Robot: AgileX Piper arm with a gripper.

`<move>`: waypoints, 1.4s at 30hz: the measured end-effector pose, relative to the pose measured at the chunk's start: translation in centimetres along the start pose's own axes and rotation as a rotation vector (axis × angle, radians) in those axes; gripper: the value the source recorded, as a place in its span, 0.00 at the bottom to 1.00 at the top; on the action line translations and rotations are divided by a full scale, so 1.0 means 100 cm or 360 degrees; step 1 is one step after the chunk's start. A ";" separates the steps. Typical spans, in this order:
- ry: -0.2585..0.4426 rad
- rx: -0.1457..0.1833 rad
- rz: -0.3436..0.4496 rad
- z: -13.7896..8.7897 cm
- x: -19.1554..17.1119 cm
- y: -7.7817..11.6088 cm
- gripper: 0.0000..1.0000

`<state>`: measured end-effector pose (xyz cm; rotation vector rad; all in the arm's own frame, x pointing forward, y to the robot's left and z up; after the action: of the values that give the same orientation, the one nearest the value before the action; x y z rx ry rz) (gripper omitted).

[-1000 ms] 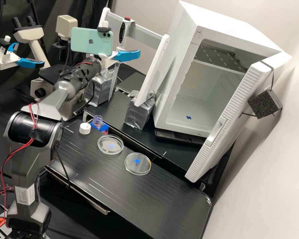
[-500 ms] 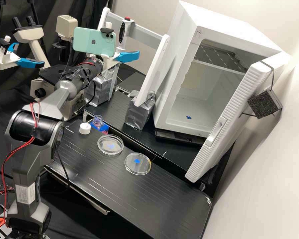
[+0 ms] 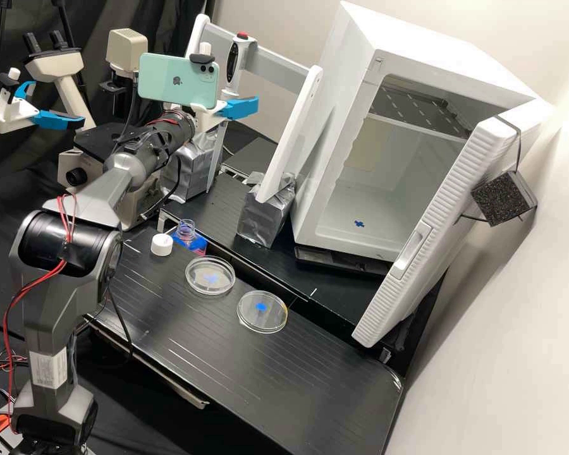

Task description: Use the pipette

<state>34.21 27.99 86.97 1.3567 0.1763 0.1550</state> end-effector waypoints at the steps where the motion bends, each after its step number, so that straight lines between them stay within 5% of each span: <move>1: -0.0001 0.0000 0.0000 0.000 0.000 0.000 0.00; 22: -0.0010 -0.0040 -0.0015 0.002 0.003 -0.004 0.00; 42: -0.0017 -0.0021 -0.0021 0.001 0.002 -0.008 0.00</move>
<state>34.39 27.79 86.18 1.3426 0.1752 0.1377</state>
